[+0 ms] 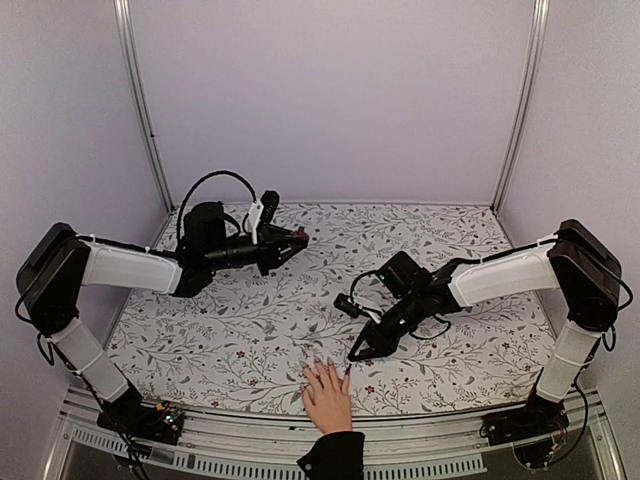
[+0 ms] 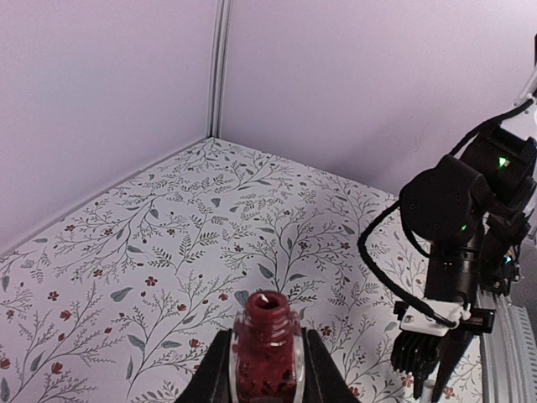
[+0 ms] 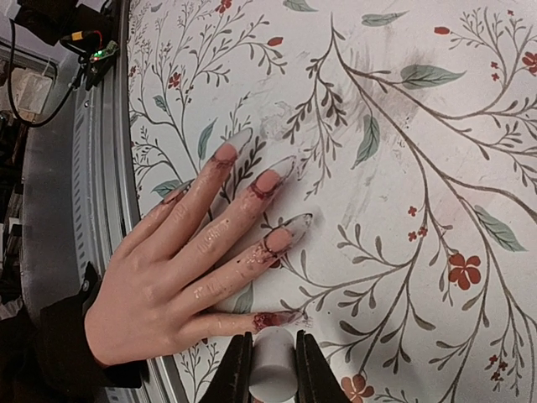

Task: Paint the nails
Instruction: Paint the nail polish on the nail.

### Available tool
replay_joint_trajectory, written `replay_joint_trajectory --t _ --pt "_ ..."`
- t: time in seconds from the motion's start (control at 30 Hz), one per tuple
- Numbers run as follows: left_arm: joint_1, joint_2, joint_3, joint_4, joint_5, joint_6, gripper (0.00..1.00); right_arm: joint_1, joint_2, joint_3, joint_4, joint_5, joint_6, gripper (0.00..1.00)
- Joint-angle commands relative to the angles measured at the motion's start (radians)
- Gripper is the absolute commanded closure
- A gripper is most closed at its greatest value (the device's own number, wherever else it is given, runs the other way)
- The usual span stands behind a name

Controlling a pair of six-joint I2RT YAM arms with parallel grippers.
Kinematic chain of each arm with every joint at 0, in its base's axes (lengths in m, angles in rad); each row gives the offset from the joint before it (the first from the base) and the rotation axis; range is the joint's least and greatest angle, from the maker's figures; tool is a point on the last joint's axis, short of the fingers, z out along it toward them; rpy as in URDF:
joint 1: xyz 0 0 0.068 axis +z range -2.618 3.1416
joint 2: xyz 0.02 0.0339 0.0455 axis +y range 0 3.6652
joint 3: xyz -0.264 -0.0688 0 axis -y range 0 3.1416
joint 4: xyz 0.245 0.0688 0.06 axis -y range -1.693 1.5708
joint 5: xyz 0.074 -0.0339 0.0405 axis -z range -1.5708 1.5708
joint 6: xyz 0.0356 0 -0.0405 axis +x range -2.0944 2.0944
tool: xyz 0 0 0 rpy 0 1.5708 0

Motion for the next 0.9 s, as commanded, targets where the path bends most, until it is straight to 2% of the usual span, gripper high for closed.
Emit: replay_joint_trajectory --t 0.0,0.87 --pt "0.012 -0.007 -0.005 0.013 -0.006 0.007 1.0 -0.005 0.009 0.025 0.009 0.03 0.013 1.0" --pt "0.012 -0.007 -0.005 0.008 -0.008 0.01 1.0 -0.032 -0.005 0.02 0.012 0.071 0.031 1.0"
